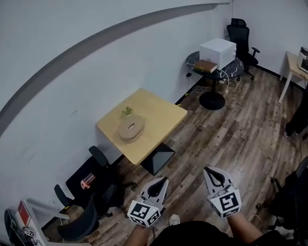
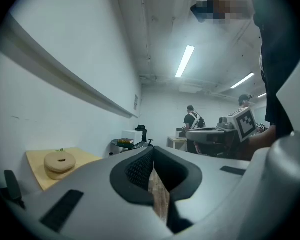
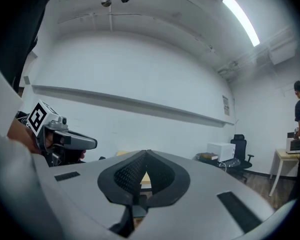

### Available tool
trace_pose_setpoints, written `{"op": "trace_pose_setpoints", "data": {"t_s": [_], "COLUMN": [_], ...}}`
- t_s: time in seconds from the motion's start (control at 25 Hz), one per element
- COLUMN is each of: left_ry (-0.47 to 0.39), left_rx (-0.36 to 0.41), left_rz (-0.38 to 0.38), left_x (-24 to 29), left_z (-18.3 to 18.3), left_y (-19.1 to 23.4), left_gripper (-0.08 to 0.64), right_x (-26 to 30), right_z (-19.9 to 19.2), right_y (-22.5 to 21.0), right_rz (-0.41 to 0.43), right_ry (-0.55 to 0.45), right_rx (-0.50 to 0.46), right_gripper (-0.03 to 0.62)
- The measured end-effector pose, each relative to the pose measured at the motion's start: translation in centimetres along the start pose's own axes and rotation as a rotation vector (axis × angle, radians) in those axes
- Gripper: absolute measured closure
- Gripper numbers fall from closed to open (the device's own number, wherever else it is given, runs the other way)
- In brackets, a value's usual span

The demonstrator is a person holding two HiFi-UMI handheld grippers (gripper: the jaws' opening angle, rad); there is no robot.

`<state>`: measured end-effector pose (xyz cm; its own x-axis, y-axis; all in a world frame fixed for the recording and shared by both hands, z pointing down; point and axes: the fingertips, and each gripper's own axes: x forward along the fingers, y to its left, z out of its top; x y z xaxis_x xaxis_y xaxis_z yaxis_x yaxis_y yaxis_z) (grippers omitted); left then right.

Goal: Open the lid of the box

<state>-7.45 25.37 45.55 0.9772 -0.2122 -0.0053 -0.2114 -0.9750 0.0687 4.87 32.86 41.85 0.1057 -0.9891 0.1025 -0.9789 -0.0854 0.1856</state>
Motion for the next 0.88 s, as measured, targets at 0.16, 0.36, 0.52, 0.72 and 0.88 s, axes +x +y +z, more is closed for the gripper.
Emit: {"op": "trace_pose_setpoints", "data": {"t_s": [0.16, 0.36, 0.52, 0.72, 0.88], "left_ry": [0.004, 0.006, 0.012, 0.022, 0.025], "left_rx": [-0.012, -0.035, -0.033, -0.052, -0.068], "left_rz": [-0.009, -0.023, -0.028, -0.025, -0.030], "left_x": [-0.2, -0.8, -1.4, -1.5, -0.6], "left_z": [0.2, 0.4, 0.3, -0.4, -1.0], "left_y": [2.3, 5.1, 7.0, 8.8, 9.4], "left_gripper": [0.540, 0.540, 0.540, 0.540, 0.540], "right_x": [2.7, 5.9, 7.8, 9.2, 10.2], "right_z": [0.1, 0.1, 0.3, 0.0, -0.8], "right_y": [1.7, 3.6, 4.6, 5.2, 4.3], "right_rz": [0.050, 0.079, 0.065, 0.067, 0.059], "right_ry": [-0.017, 0.016, 0.014, 0.029, 0.051], "right_rx": [-0.015, -0.013, -0.007, -0.011, 0.000], "right_gripper": [0.489, 0.366, 0.262, 0.181, 0.163]}}
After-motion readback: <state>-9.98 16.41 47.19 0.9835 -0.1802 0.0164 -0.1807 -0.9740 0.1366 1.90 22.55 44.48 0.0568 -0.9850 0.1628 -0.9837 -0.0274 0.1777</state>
